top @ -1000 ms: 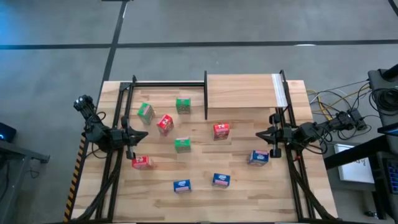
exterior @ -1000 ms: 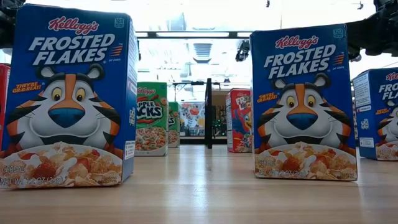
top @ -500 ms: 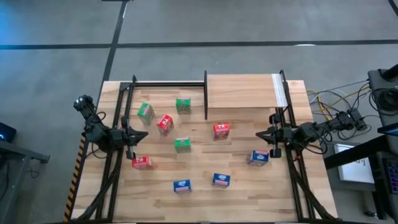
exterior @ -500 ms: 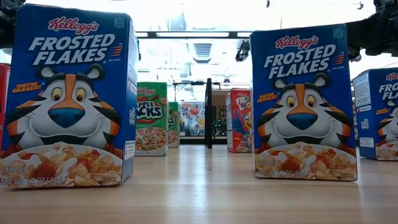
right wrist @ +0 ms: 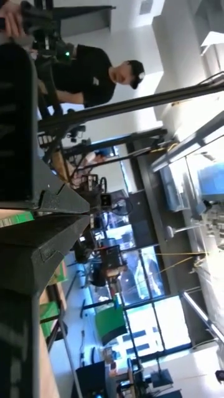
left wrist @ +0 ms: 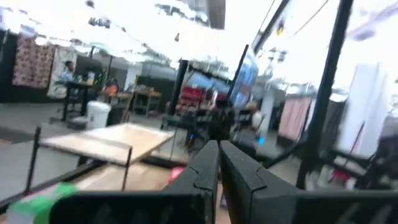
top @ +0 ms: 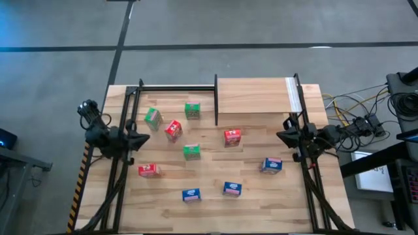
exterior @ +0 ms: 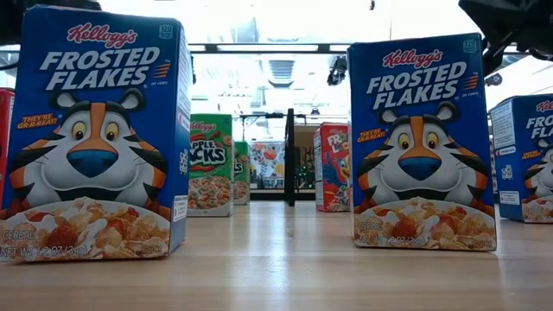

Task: Stack cereal on shelf
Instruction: Put the right red cereal box on the shelf

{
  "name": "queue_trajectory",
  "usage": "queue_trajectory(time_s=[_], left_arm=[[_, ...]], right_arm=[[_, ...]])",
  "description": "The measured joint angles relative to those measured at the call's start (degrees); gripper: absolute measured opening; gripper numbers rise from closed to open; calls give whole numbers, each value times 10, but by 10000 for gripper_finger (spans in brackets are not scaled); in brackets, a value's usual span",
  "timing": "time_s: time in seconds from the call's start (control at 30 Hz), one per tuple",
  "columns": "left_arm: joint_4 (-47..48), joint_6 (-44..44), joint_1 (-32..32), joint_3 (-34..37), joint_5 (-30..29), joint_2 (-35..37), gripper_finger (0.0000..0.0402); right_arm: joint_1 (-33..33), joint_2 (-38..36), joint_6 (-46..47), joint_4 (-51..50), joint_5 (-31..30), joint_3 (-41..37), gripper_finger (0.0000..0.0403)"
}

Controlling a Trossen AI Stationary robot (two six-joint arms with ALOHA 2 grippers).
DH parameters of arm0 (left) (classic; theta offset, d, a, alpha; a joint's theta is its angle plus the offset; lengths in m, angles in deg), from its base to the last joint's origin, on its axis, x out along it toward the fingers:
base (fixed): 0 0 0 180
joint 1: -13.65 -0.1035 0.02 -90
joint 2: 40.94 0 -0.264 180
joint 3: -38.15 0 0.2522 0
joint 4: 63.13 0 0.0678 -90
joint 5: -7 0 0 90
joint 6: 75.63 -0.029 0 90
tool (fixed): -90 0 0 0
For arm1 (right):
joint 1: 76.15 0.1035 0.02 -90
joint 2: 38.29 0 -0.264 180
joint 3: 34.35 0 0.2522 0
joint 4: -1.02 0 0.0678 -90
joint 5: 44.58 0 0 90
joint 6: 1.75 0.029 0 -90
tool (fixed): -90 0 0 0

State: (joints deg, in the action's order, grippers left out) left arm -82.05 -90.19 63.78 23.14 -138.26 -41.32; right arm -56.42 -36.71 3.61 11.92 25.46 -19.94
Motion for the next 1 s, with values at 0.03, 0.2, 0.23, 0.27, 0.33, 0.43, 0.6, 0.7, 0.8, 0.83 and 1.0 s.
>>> queue_trajectory(time_s=[0.03,0.2,0.23,0.27,0.33,0.43,0.6,0.7,0.8,0.83,1.0], left_arm=[[-14,-17,0,0,18,0,0],[-68,-130,-2,0,160,-2,0],[-81,-148,-4,0,194,-4,0],[-93,-165,-7,0,223,-6,0],[-122,-193,-13,0,258,-13,0],[-160,-221,-23,0,263,-28,0],[-228,-251,-51,0,263,-66,0],[-262,-251,-71,0,263,-94,0],[-289,-234,-89,0,263,-125,0],[-299,-228,-95,0,264,-136,0],[-336,-204,-115,0,263,-179,0]], right_arm=[[0,0,0,0,0,0,9],[0,0,0,0,-5,0,9],[0,0,0,2,-15,0,9],[0,0,1,5,-29,0,9],[0,0,9,9,-61,0,9],[0,0,11,14,-86,0,9],[0,15,11,37,-86,0,9],[0,42,-1,67,-87,0,9],[0,74,-15,110,-104,0,9],[0,85,-18,122,-114,0,9],[-1,128,-24,159,-149,1,9]])
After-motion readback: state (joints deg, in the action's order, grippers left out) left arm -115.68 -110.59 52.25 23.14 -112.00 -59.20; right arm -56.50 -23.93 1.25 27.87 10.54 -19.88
